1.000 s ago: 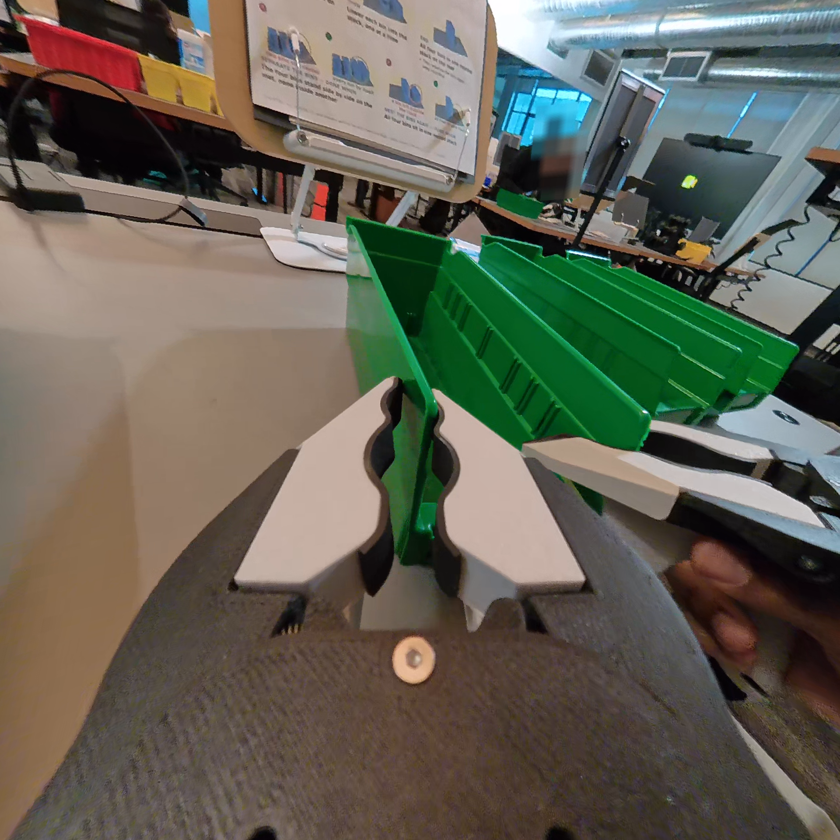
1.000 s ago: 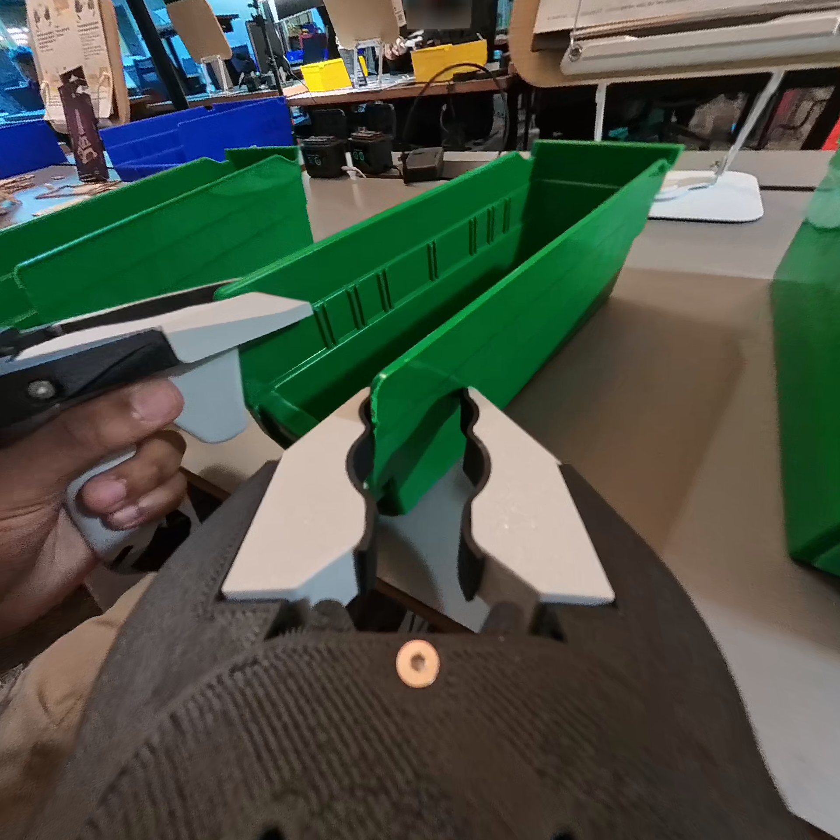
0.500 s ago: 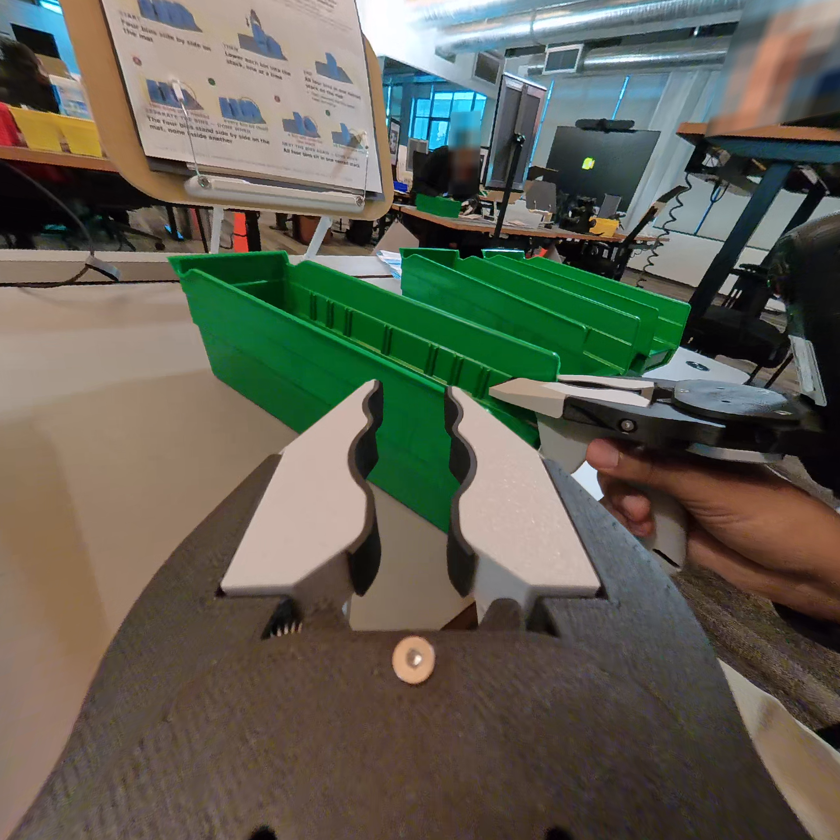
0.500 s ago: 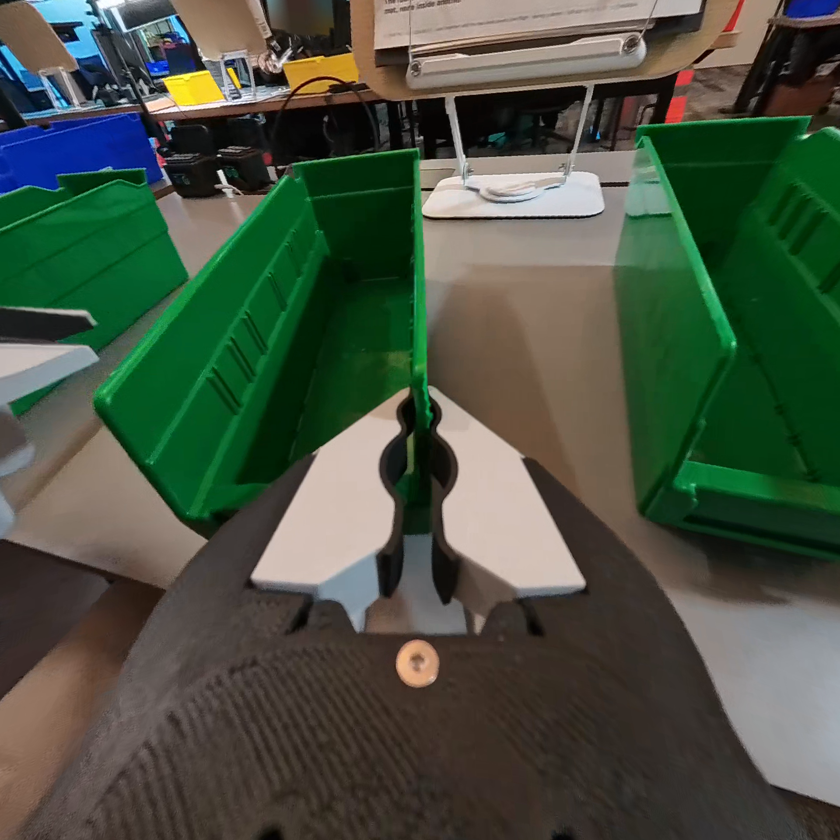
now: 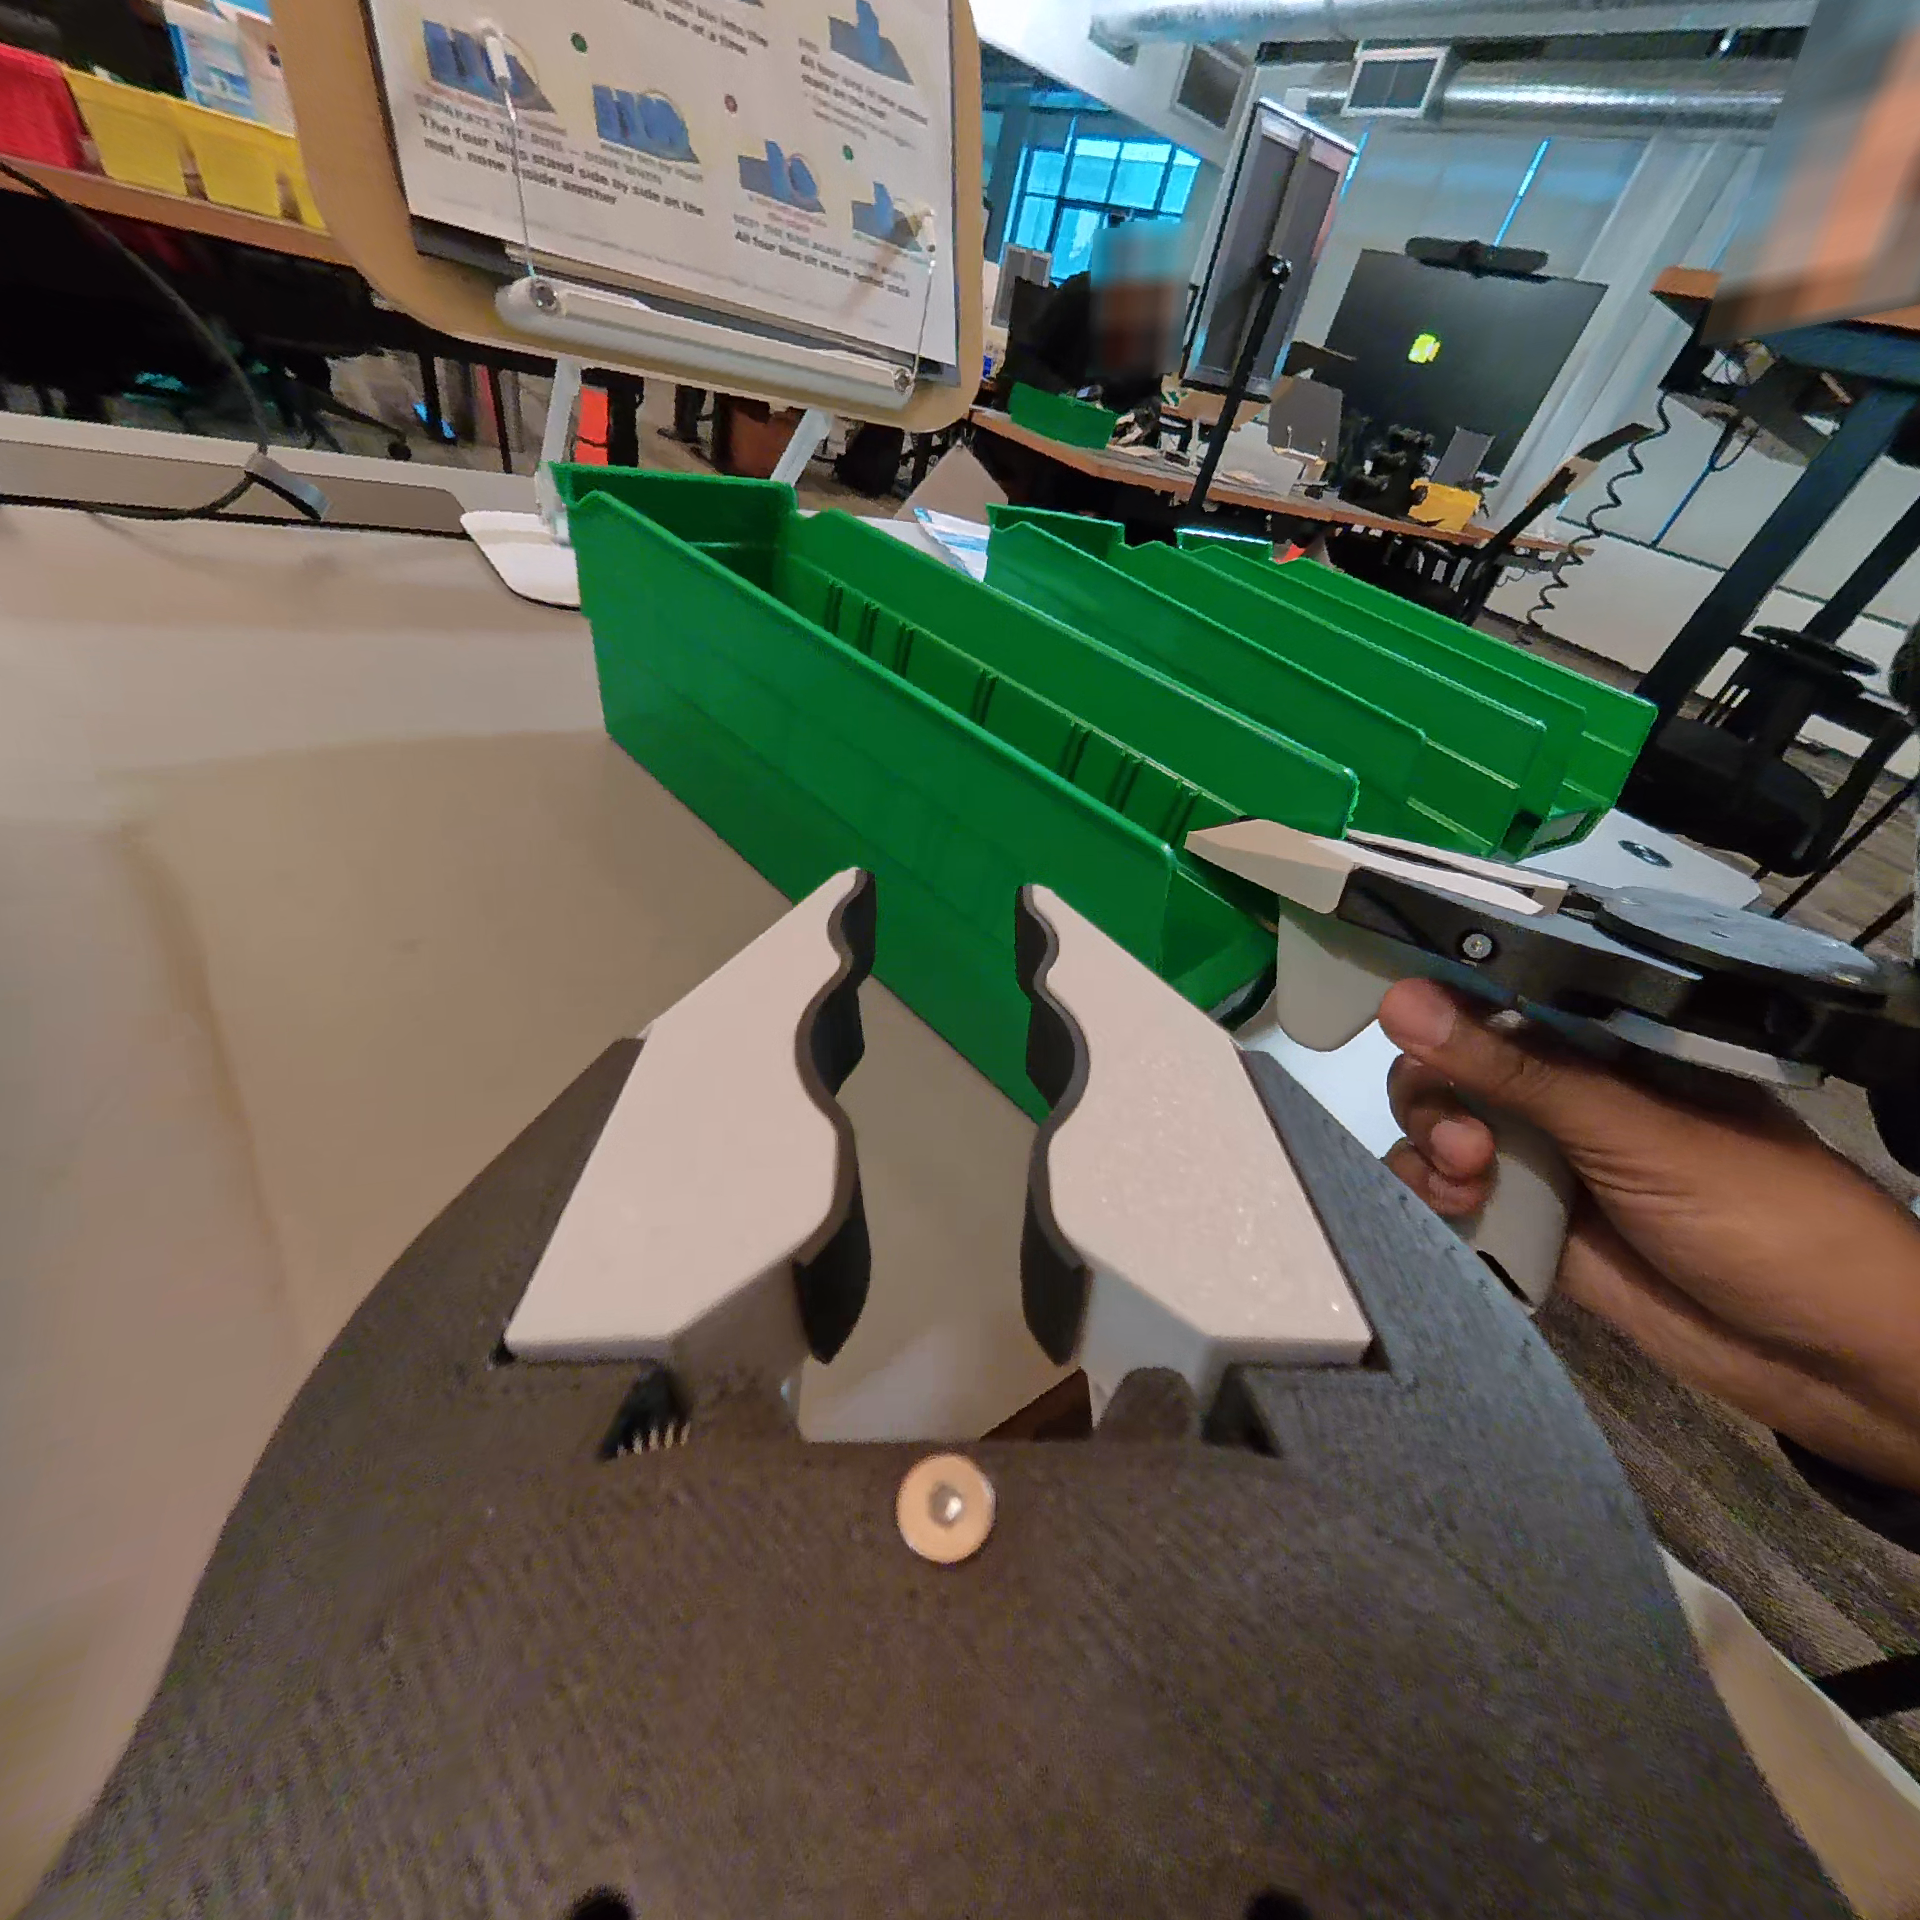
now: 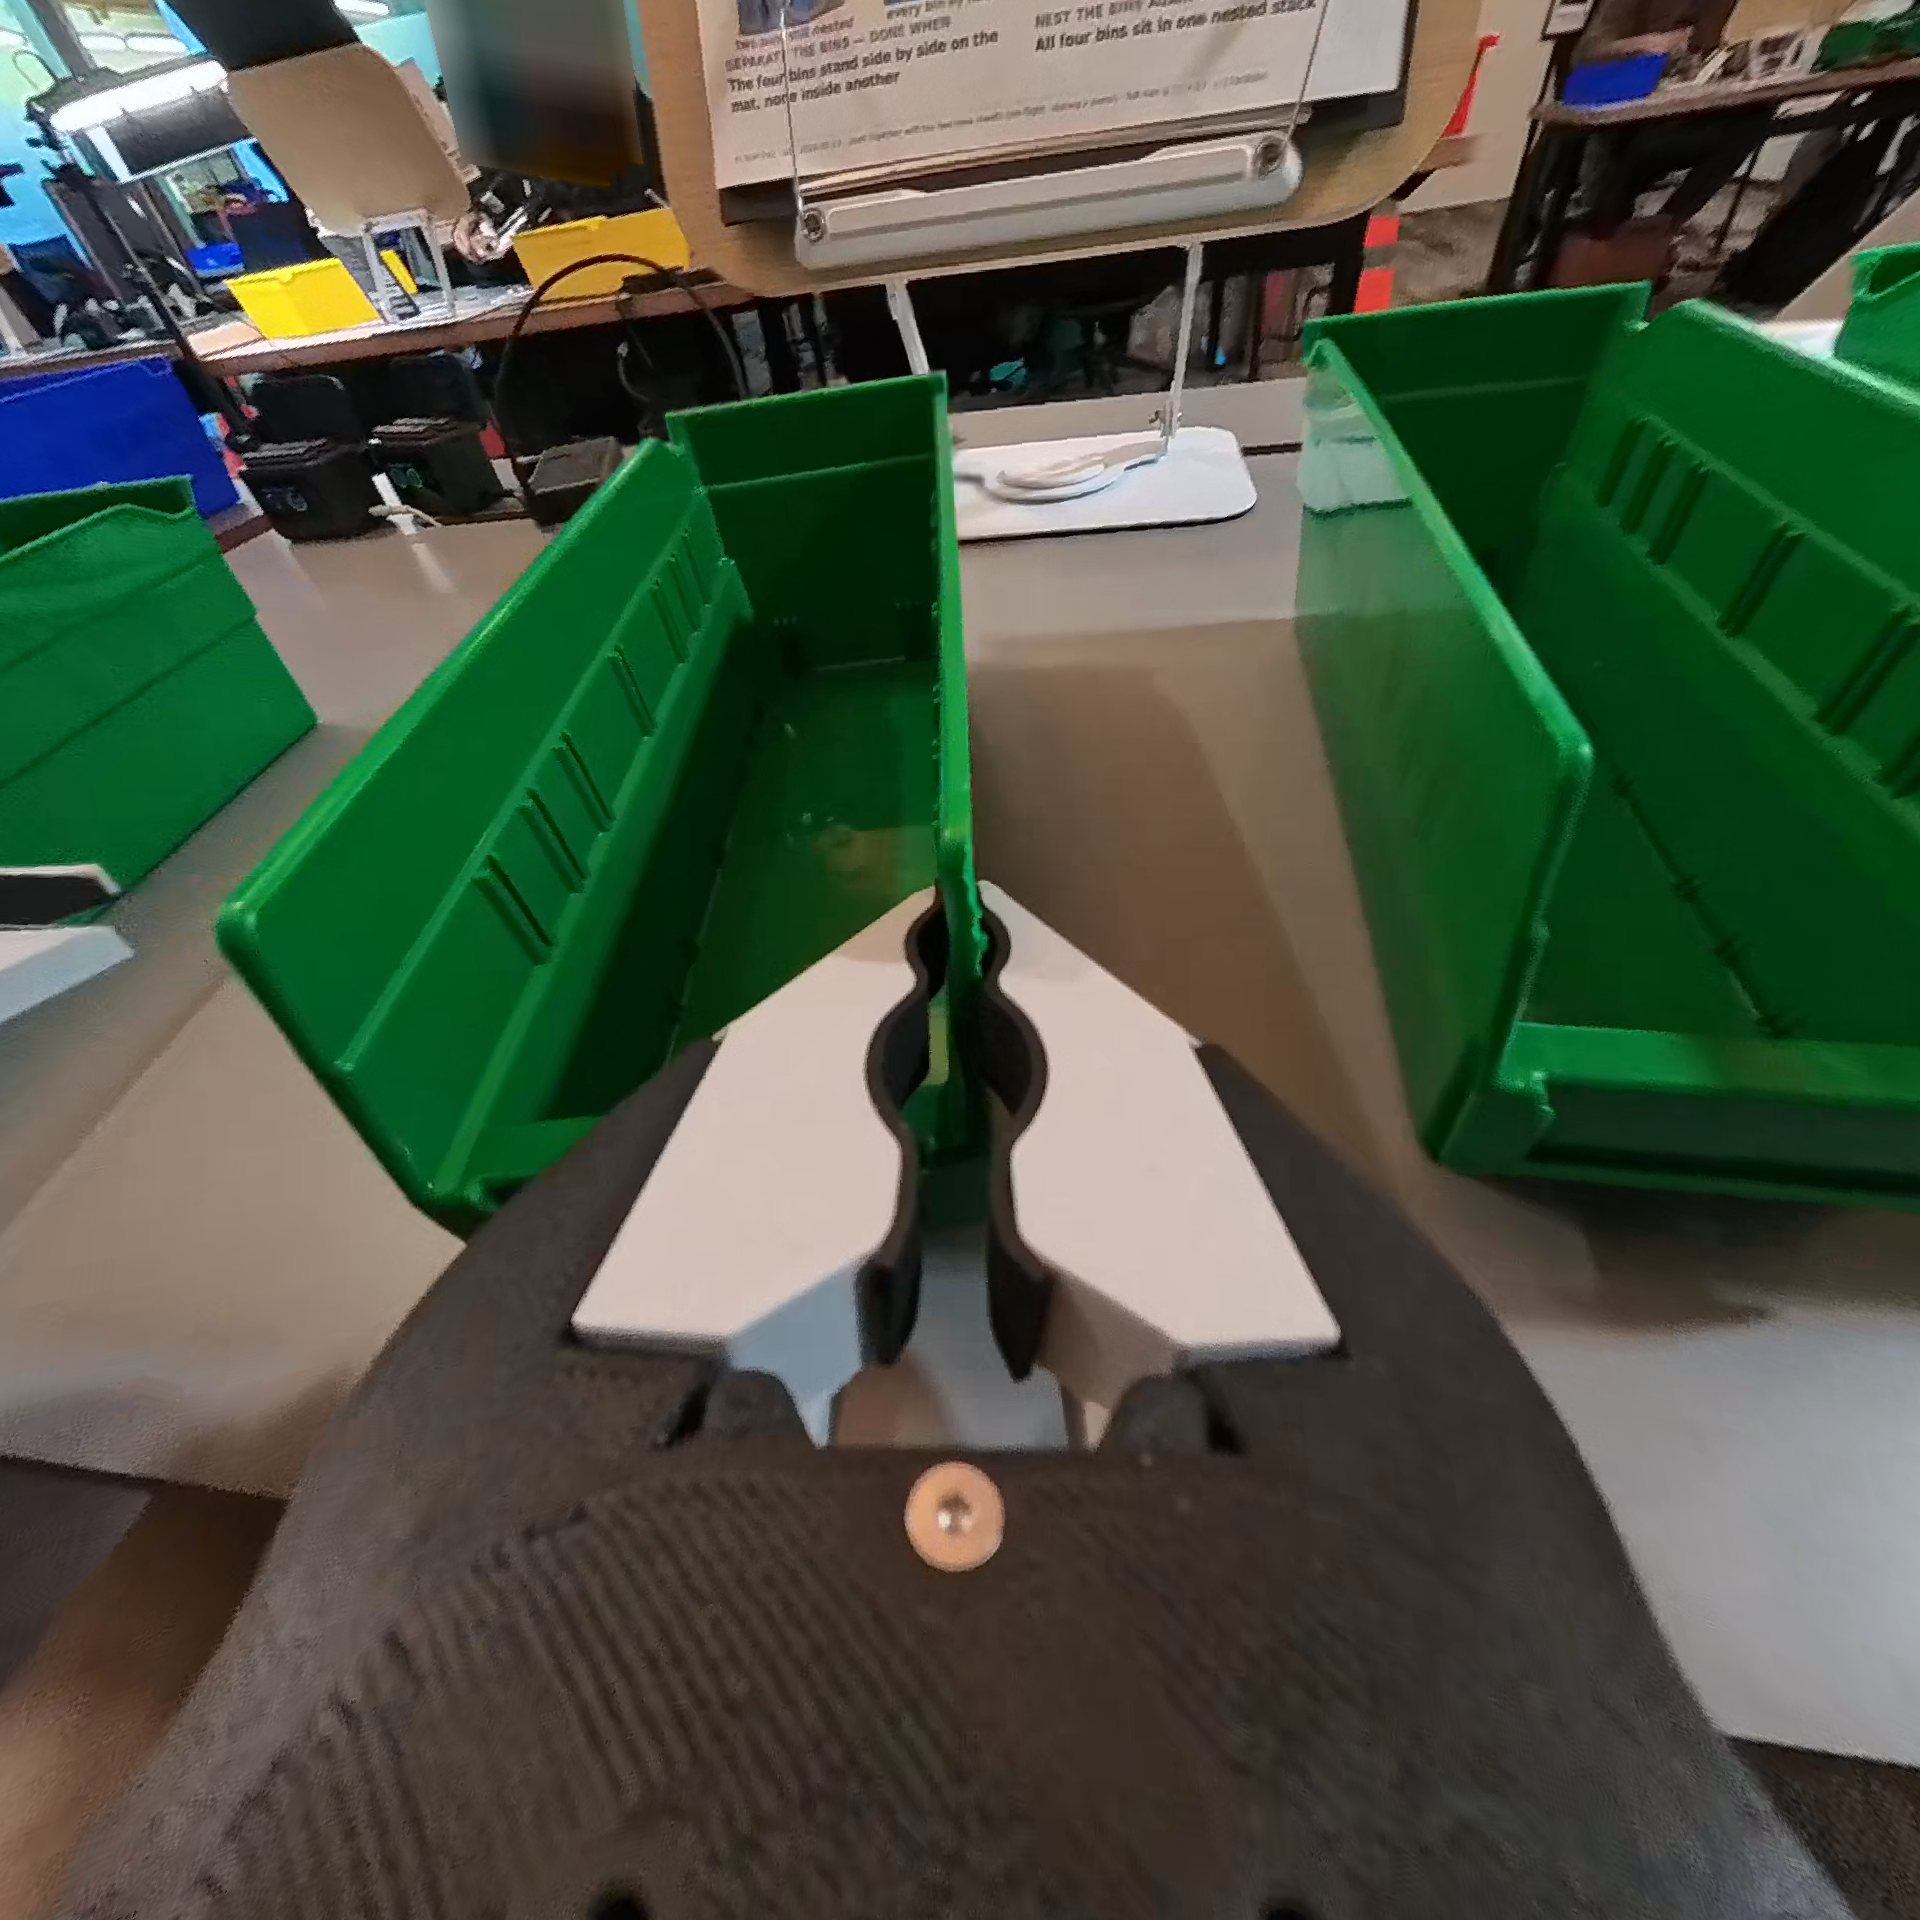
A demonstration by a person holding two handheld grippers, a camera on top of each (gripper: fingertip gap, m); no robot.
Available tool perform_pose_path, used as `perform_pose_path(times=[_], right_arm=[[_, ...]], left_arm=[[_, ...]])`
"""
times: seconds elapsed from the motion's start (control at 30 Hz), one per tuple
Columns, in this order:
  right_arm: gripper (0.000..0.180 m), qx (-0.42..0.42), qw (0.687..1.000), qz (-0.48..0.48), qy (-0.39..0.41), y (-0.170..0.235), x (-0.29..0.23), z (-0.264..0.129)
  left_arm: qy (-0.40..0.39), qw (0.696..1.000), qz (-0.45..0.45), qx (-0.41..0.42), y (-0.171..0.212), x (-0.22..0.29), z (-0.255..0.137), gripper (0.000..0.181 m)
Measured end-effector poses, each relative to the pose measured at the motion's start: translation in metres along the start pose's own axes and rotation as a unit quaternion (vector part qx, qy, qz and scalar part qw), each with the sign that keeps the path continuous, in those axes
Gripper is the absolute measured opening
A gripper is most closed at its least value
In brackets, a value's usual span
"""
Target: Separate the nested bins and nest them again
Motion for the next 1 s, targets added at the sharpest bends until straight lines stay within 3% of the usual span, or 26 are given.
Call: perform_pose_path(times=[0.03,0.3,0.67,0.83,1.0], right_arm=[[0.001,0.005,1.000,-0.006,0.006,0.001,-0.001,0.000],[0.001,0.015,1.000,-0.015,0.018,0.001,-0.004,0.005],[0.005,-0.009,0.998,-0.060,-0.024,0.005,-0.021,0.007],[0.043,-0.034,0.996,-0.036,-0.080,0.007,-0.027,0.000],[0.051,-0.032,0.994,-0.006,-0.107,-0.002,-0.022,-0.016]], left_arm=[[-0.001,1.000,-0.001,-0.001,0.001,0.000,0.000,0.024],[-0.015,1.000,0.012,-0.003,0.001,-0.005,-0.007,0.022],[-0.024,1.000,0.017,-0.009,0.003,-0.010,-0.008,0.024],[-0.029,0.999,0.041,-0.001,-0.004,-0.009,-0.010,0.028],[-0.116,0.987,0.104,0.045,-0.027,-0.023,-0.032,0.034]])
Point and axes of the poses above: each gripper's, where its closed fingertips meet, z out along the fingers, y out of its underside, x = y × z across the jaws, the point moved 6 cm from there along -z, back along the fingers, and after that the axes turned 12 degrees about z, right-handed, at the moved point
